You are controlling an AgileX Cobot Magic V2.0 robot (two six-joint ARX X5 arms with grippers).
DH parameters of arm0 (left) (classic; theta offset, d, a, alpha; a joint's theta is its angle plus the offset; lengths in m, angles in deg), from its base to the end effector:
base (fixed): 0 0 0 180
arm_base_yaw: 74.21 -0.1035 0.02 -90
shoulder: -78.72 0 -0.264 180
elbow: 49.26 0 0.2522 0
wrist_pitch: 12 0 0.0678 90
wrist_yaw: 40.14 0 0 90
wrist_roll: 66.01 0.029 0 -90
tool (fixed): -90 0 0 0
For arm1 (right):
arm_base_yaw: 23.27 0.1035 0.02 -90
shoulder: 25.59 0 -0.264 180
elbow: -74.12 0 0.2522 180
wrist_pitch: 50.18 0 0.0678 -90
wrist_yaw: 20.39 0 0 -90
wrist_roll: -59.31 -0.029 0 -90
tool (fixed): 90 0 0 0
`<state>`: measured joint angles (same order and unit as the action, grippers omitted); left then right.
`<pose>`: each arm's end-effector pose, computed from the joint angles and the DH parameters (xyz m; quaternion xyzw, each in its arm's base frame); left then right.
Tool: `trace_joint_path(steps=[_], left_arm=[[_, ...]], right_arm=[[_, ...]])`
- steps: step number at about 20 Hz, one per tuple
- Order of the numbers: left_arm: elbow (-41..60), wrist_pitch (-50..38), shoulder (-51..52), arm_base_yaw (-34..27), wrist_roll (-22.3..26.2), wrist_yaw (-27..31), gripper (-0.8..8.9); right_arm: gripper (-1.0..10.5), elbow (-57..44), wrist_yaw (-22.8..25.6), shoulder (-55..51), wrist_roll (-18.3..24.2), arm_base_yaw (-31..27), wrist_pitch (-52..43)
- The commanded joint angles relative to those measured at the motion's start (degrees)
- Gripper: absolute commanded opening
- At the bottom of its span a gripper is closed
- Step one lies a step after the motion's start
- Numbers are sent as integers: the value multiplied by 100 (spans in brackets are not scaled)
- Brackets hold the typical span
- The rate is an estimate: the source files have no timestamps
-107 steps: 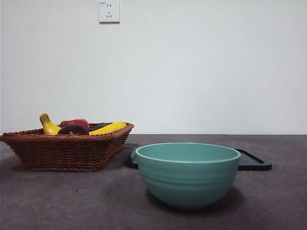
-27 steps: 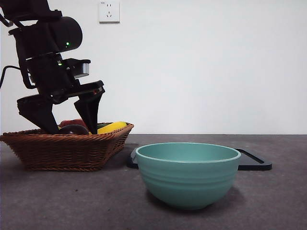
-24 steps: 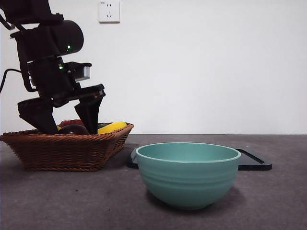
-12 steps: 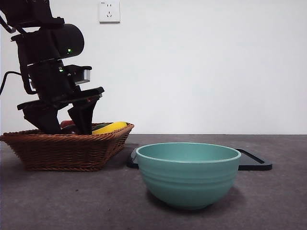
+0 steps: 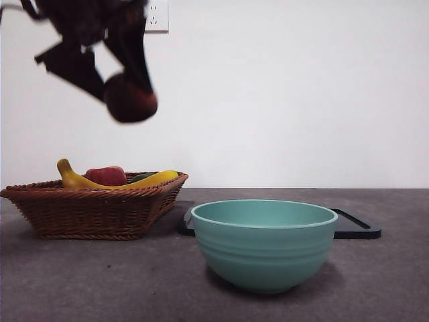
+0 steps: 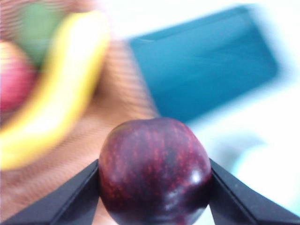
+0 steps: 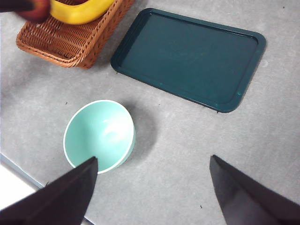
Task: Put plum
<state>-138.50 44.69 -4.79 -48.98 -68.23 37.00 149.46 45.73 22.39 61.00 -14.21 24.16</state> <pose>0.2701 -0.1344 0.3164 0.0298 0.4333 -0.2862 0.8541 0.1281 0.0323 0.3466 0.0384 0.3914 0.2658 0.8802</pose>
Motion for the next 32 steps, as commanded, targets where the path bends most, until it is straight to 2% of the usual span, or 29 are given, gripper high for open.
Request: trace_joint_path(steps=[1,7,10,13,21,32], left_arm=[[-107,306,271,452,72,-299,245],[-94,334,98,1685,164,-328,246],[-94,186,-317,2065,181,-289,246],[-94,94,-824,2374,262,-4,247],[-94,-435,-1834,2782,332,658,247],[-94,-525,-2369,3021,466,861,250]], right_arm=[[382,109,-13,26,4,24,-52],[382,109,-15,24,2,24,-50],[382,109,-15,24,4,24,-48],[382,111,-15,24,2,24,-48],[382,109,-15,24,4,24,-50],[382,109,-15,24,2,24,-48]])
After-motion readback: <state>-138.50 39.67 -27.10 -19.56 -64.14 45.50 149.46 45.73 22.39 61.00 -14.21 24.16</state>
